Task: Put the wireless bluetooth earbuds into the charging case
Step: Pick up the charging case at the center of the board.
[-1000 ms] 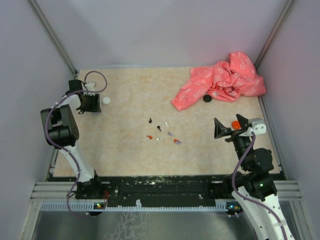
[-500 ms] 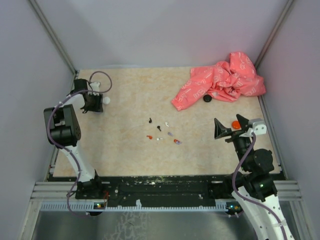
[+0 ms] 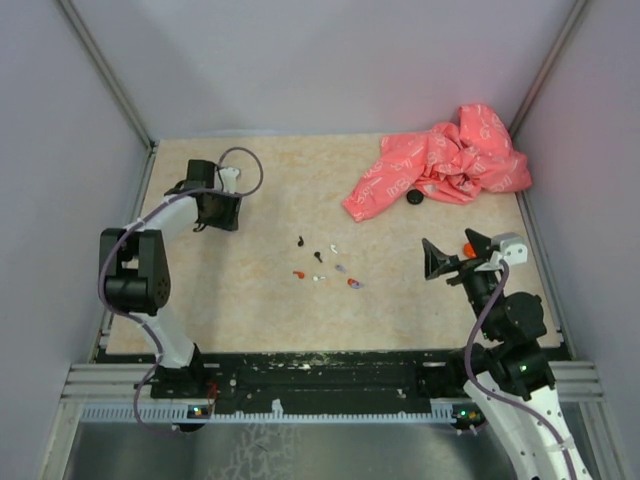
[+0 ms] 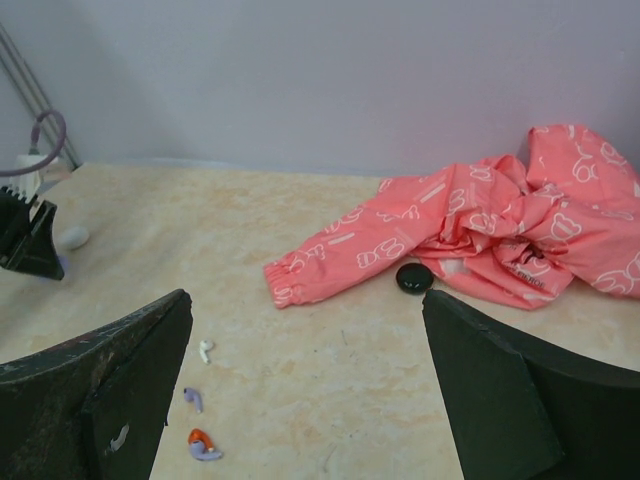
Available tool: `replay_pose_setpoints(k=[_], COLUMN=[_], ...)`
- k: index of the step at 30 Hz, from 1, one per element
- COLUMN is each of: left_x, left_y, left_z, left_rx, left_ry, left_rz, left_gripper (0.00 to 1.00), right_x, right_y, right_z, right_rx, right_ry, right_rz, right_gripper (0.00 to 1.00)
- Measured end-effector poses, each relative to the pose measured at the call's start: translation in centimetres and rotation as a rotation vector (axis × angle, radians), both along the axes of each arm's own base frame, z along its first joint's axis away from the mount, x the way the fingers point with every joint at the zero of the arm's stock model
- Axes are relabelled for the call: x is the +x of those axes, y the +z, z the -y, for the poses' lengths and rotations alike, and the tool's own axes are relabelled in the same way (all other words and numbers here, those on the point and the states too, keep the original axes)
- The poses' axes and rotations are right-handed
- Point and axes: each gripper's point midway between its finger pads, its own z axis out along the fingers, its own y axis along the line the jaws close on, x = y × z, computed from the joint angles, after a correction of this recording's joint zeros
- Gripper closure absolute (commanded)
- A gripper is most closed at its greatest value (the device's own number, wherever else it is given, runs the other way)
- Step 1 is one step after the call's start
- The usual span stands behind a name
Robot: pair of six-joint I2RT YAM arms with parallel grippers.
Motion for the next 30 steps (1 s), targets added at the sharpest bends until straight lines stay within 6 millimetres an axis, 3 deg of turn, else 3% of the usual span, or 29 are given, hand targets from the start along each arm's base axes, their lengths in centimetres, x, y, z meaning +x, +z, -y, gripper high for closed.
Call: replay_pose_setpoints(k=[8,17,22,25,30], left_x=[-1.7,-6.7,-8.8,-10.2,-12.5], left_y=[6.0,7.0,9.1,10.5,11.0], left_z=[6.6,14.0,17.8,19.6,21.8], left_rx=[-0.075,-0.213,-0.295,-0.345,-0.381], left_ry=[-0.071,-0.161,-0.234,-0.291,-0.404], left_rz=[0.174,0.264,0.379,0.472,0.58], left_gripper=[0.6,0.6,0.6,0.6,0.6], right_x=[1.3,2.9,3.8,4.5,5.7], right_y=[-1.0,-4.6,-5.5,-5.7,-6.6], right_z=[-2.0,-5.4,-7.9,-9.6,-12.1], right_rx=[0.02,0.005,0.038,0.061,0.093], right_ry=[0.071,0.206,0.305,0.375,0.474], right_rz=[-0.122,-0.317,-0.402,-0.453,-0.561], right_gripper=[0.02,0.04,0.09,0.11,0.17])
